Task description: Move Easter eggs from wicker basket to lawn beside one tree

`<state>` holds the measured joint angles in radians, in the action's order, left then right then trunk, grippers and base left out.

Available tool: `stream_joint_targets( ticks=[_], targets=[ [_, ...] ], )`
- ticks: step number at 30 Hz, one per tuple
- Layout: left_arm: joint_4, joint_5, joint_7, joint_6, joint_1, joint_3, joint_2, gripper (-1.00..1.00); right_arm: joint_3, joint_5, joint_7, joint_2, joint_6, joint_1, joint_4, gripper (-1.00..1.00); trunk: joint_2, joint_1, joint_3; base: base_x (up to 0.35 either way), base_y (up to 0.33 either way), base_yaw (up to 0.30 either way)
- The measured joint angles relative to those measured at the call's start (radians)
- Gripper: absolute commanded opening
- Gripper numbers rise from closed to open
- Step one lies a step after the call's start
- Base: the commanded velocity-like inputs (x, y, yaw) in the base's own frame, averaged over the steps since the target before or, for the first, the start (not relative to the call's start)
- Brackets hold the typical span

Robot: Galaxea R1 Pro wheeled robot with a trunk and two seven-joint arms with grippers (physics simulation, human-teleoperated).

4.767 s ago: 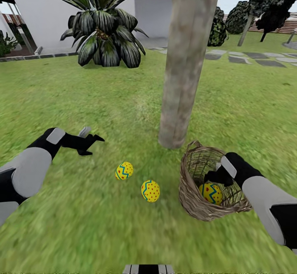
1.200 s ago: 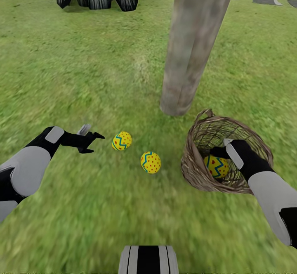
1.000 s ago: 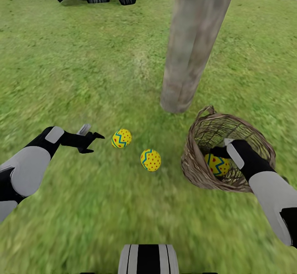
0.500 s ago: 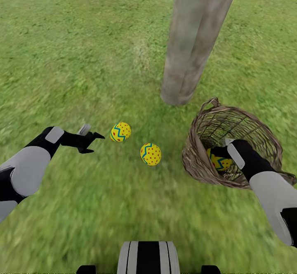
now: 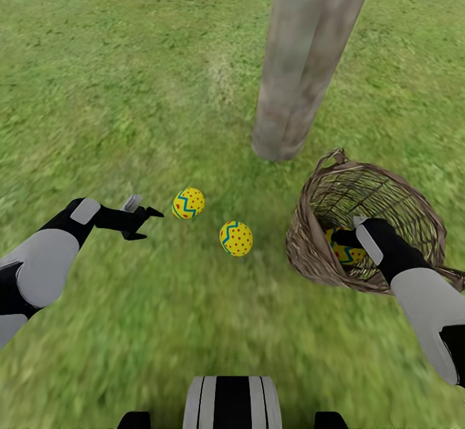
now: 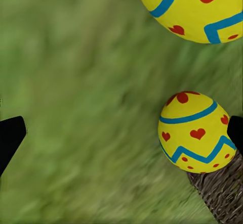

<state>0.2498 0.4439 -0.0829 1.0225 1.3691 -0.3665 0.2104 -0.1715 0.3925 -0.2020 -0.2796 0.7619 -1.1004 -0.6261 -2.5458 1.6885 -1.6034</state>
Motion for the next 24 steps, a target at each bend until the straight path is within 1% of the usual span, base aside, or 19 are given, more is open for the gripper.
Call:
stream_joint_targets(
  ticks=[16,17,19,21,24],
  targets=[
    [0.000,0.001,0.000,0.000,0.000,0.000,0.000,1.00,0.000,-0.002,0.001,0.000,0.005,0.000,-0.001,1.00,0.000,0.000,0.000,0.000,0.000,0.000],
    [0.005,0.002,0.001,0.000,0.000,-0.001,-0.006,1.00,-0.002,-0.024,0.006,0.005,0.004,0.000,0.000,1.00,0.000,0.000,0.000,0.000,0.000,0.000],
    [0.006,0.001,0.001,0.000,0.000,-0.001,-0.010,1.00,-0.001,-0.052,0.004,0.015,0.003,-0.001,0.004,1.00,0.000,0.000,0.000,0.000,0.000,0.000],
    [0.006,0.001,0.001,0.000,0.000,-0.001,-0.011,1.00,-0.001,-0.056,0.004,0.016,0.001,-0.001,0.004,1.00,0.000,0.000,0.000,0.000,0.000,0.000],
    [0.006,0.002,0.001,0.000,0.000,-0.001,-0.009,1.00,-0.002,-0.077,0.005,0.022,0.004,-0.001,0.005,1.00,0.000,0.000,0.000,0.000,0.000,0.000]
  ],
)
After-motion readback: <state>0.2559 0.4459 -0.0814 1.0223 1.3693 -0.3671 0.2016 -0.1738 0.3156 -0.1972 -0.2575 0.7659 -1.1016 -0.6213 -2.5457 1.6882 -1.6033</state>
